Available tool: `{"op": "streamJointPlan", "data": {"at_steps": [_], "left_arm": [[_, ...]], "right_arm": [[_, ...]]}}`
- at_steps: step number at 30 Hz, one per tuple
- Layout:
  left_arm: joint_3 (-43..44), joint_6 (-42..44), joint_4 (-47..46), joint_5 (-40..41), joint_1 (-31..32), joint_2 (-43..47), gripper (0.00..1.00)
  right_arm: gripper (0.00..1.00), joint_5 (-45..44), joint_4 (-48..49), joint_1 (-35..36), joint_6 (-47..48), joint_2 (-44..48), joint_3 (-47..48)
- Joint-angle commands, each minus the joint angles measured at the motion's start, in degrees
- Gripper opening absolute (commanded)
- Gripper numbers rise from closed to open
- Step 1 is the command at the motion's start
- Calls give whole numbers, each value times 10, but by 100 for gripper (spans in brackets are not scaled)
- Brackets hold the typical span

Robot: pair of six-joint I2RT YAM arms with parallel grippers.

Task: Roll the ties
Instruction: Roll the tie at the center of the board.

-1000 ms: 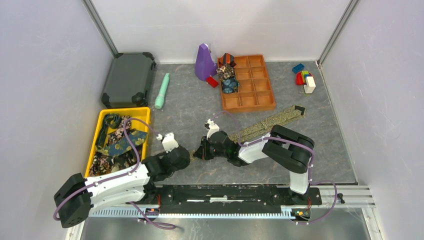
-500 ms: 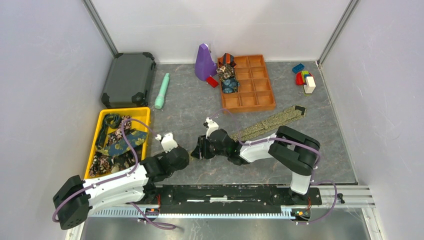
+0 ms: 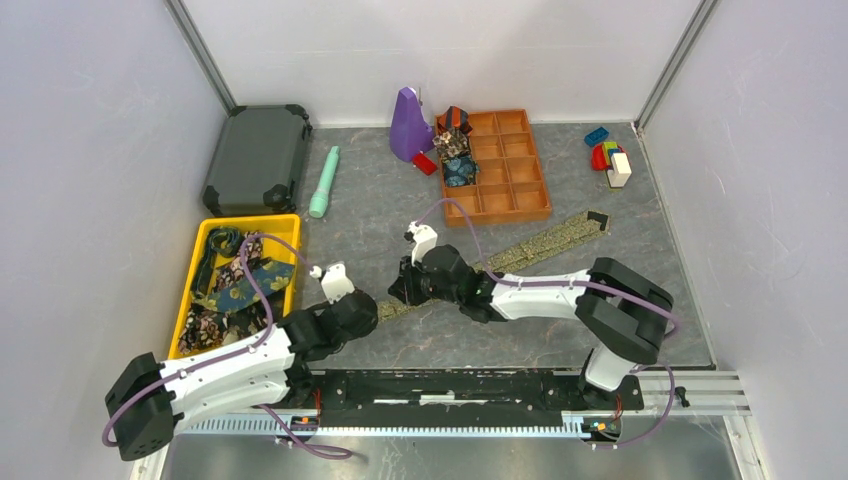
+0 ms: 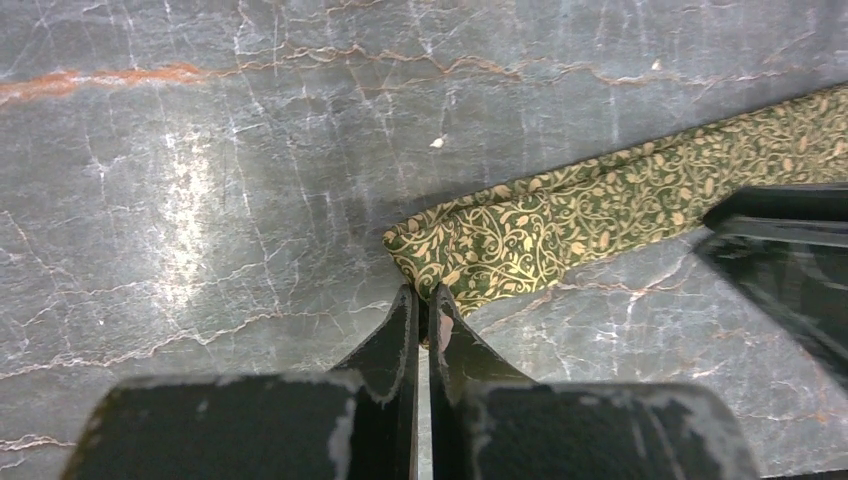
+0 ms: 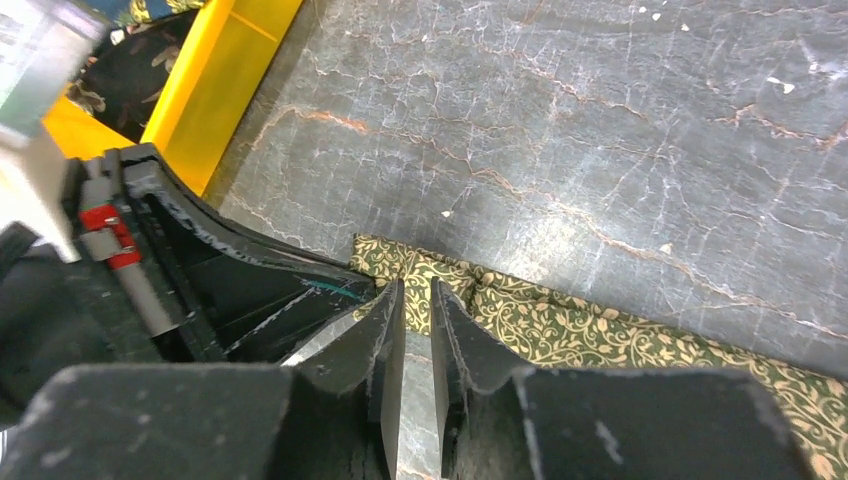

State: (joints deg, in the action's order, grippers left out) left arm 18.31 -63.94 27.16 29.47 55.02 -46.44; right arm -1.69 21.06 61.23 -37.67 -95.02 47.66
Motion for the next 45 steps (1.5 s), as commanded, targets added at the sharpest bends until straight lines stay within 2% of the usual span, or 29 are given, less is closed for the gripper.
{"op": "streamJointPlan", "data": {"at_steps": [1,12,26,45], "left_arm": [[43,11,27,2,-3,3,2],[91,22,78,-2,-3,3,2],[154,43,135,-10,-3,-32,2],[234,82,175,-37,-3,-103,2]], "right_arm": [[20,15,-6,9,29,-37,41],[17,43,-7,27,24,-113,79],[18,23,-39,28,40,-85,88],[17,59,7,39,5,-107,69]]}}
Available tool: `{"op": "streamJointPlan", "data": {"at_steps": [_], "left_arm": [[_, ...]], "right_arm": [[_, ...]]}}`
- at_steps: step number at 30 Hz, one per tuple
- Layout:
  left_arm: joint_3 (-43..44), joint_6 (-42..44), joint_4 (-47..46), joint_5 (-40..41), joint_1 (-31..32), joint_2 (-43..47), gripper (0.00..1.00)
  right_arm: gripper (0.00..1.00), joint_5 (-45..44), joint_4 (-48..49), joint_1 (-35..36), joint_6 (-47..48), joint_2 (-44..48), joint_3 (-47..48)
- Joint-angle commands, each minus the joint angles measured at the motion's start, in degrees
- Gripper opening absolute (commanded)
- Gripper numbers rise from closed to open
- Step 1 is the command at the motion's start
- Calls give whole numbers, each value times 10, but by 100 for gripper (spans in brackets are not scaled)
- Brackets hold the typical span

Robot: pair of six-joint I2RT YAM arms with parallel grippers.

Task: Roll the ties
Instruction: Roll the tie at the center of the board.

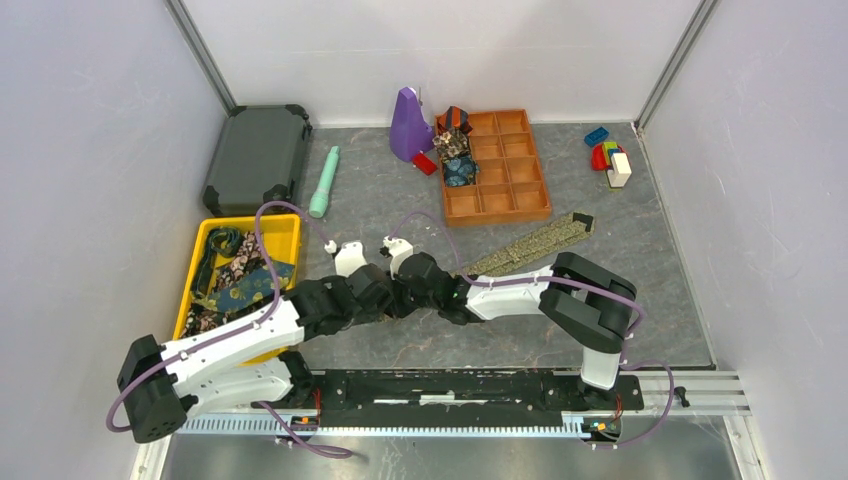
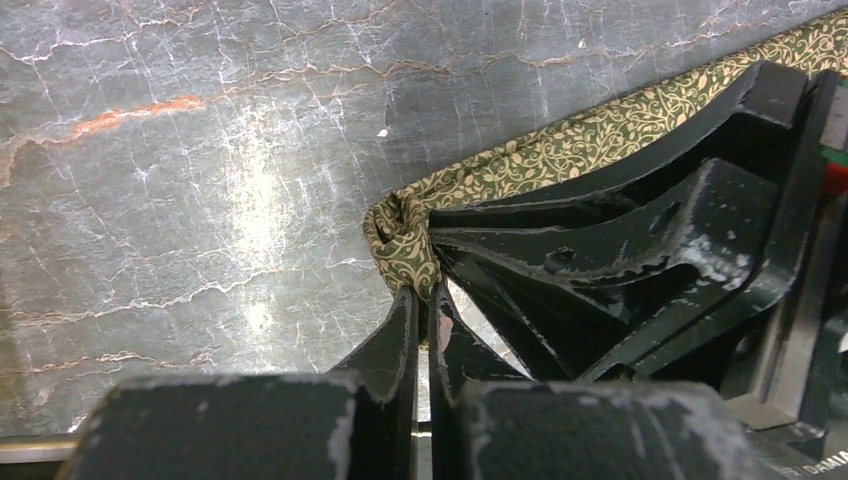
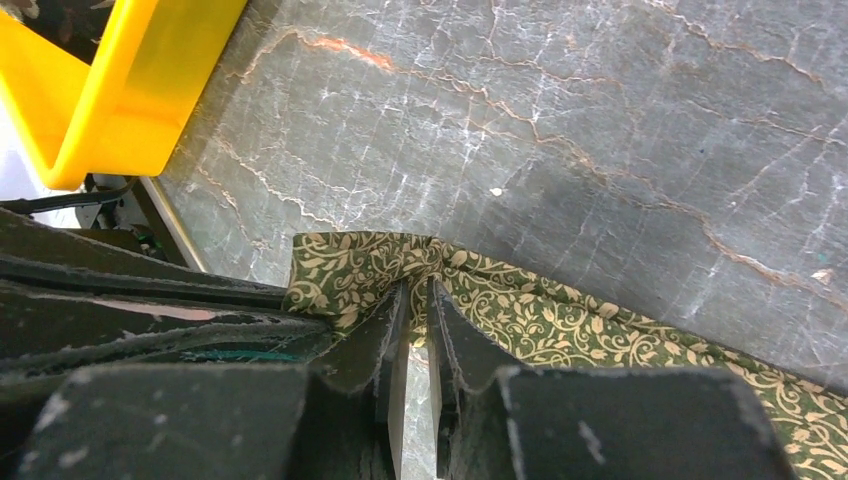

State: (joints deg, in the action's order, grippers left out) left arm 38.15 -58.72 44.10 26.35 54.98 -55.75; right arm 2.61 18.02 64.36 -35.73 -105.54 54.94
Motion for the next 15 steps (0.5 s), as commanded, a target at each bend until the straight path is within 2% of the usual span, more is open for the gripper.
{"op": "streamJointPlan", "data": {"at_steps": [1,15], "left_arm": [[39,32,6,-8,-2,-15,2],[47,53,-53,-34,-2,-113,2]], "right_arm": [[17,19,40,8,-16,-3,-6],[16,13,57,6,-27,3,-46]]}}
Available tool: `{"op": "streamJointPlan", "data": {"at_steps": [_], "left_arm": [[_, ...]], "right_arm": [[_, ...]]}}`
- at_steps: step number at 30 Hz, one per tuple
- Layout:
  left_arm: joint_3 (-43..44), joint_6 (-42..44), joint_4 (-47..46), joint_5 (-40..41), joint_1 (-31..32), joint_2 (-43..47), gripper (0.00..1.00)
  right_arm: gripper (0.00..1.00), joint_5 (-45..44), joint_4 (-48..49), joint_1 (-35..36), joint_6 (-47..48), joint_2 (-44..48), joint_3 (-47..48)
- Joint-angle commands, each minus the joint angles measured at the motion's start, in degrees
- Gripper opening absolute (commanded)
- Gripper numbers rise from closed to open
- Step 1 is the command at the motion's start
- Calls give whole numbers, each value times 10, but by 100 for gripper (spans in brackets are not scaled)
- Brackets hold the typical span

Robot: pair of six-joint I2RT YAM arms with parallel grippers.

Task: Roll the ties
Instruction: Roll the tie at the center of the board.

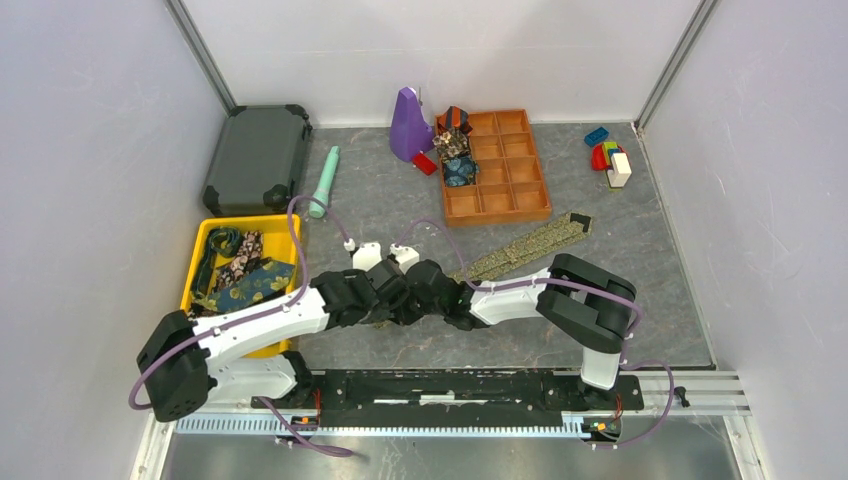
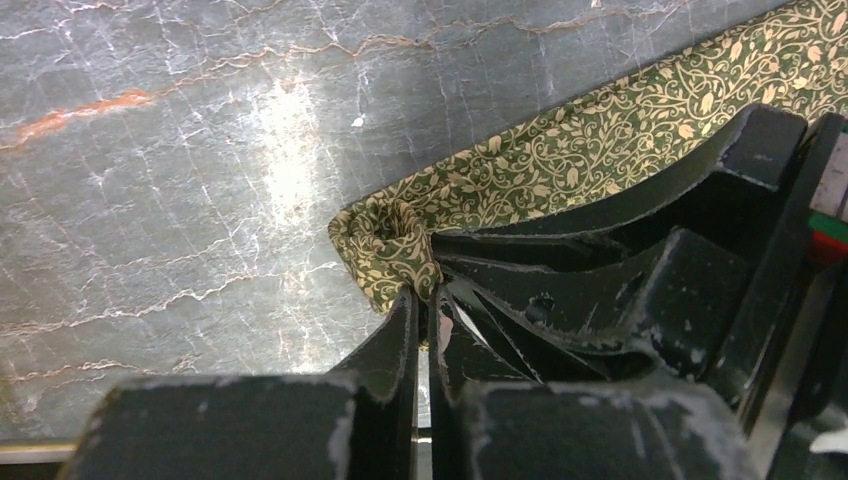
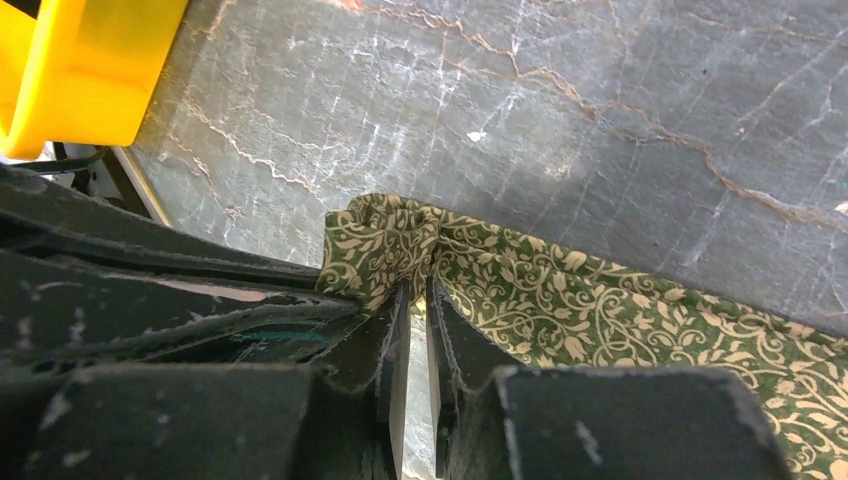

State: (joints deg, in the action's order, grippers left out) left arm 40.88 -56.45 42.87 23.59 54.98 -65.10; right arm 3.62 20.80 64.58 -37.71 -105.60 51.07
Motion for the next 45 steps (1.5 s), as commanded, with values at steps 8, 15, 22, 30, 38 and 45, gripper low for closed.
{"op": "streamJointPlan", "data": {"at_steps": [8,15,22,30,38,45], "left_arm": [[31,34,-56,-15,-2,-49,2],[41,38,-62,-18,-2,-67,2],[47,39,-73,-21,-2,-97,2],[52,38,-89,-21,-2,-124,2],[55,29,-119,-20,-2,-157,7],[63,22,-121,-25,-1,-161,31]], "right_arm": [[16,-5,25,-9,-7,16,-26],[17,-6,16,-19,2,31,-36],[20,-27,-13,-30,10,83,-63],[24,-82,-69,-45,24,162,-114],[28,-92,-66,-68,24,215,-178],[30,-92,-74,-70,33,230,-179]]}}
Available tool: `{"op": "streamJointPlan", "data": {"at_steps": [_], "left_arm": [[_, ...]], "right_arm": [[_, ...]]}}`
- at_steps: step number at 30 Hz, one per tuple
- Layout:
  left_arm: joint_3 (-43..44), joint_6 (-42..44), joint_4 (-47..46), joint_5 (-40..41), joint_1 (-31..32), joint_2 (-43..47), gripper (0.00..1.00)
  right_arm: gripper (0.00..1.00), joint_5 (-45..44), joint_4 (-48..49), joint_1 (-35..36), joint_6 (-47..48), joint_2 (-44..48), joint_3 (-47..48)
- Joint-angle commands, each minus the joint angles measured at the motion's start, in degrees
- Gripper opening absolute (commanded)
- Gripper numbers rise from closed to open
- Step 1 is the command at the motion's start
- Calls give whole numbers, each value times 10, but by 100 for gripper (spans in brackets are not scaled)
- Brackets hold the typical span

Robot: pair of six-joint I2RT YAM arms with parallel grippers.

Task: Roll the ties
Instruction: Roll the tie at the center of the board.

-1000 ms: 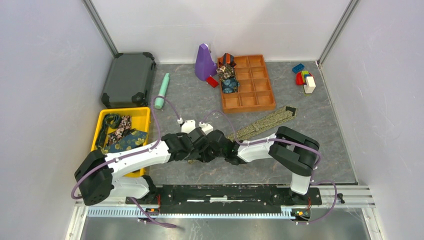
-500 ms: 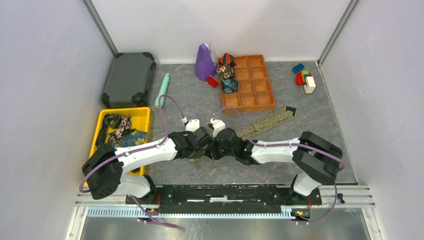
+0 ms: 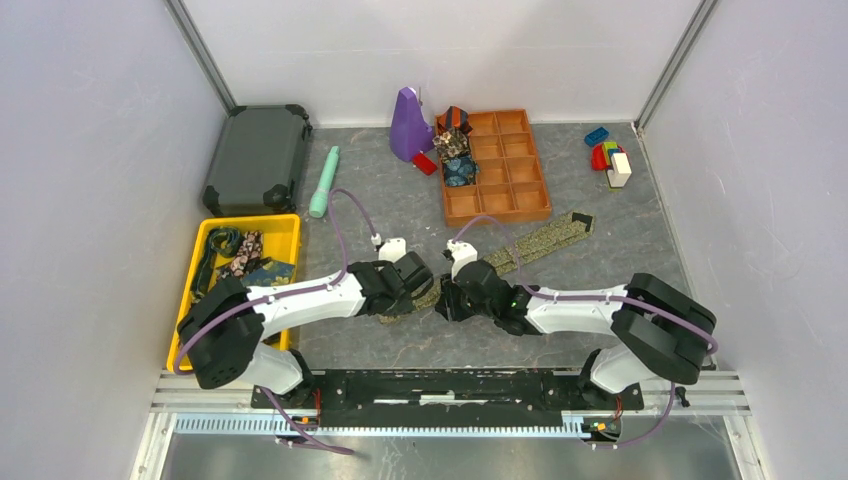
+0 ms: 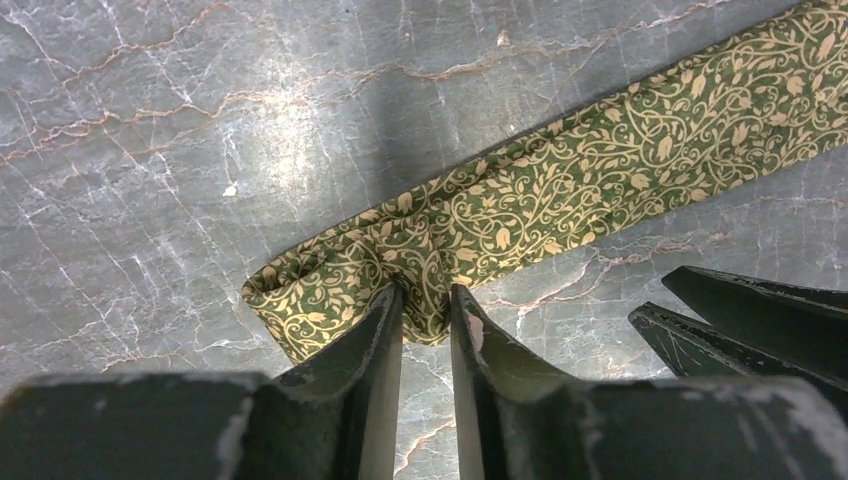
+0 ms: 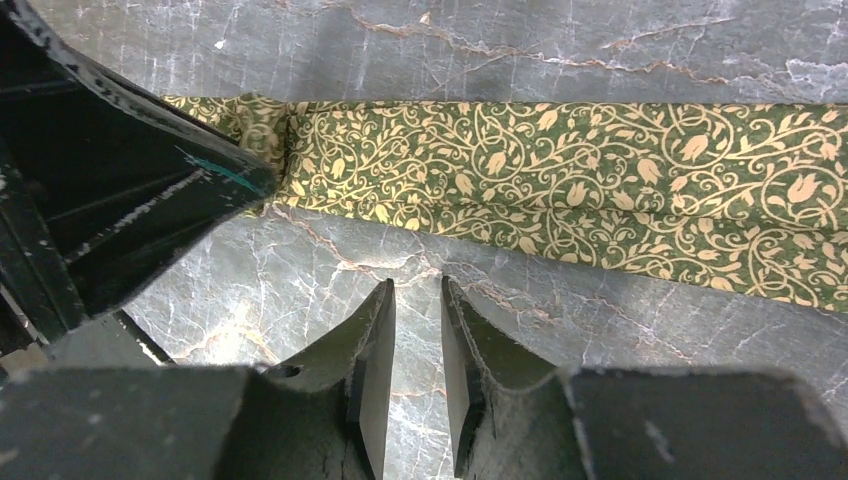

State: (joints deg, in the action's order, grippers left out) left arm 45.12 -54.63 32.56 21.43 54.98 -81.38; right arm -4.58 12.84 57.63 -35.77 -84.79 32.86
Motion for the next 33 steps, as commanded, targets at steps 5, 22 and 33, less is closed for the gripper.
{"op": "streamJointPlan", "data": {"at_steps": [5,22,33], "left_arm": [[28,2,-10,6,-1,15,39],[-38,-52,-23,58,-2,121,15],[-90,-74,75,105,-1,307,27]], "right_arm": [[31,-3,1,-1,19,23,19],[46,44,2,-1,15,-14,95],[57,96,10,0,3,-58,139]]}}
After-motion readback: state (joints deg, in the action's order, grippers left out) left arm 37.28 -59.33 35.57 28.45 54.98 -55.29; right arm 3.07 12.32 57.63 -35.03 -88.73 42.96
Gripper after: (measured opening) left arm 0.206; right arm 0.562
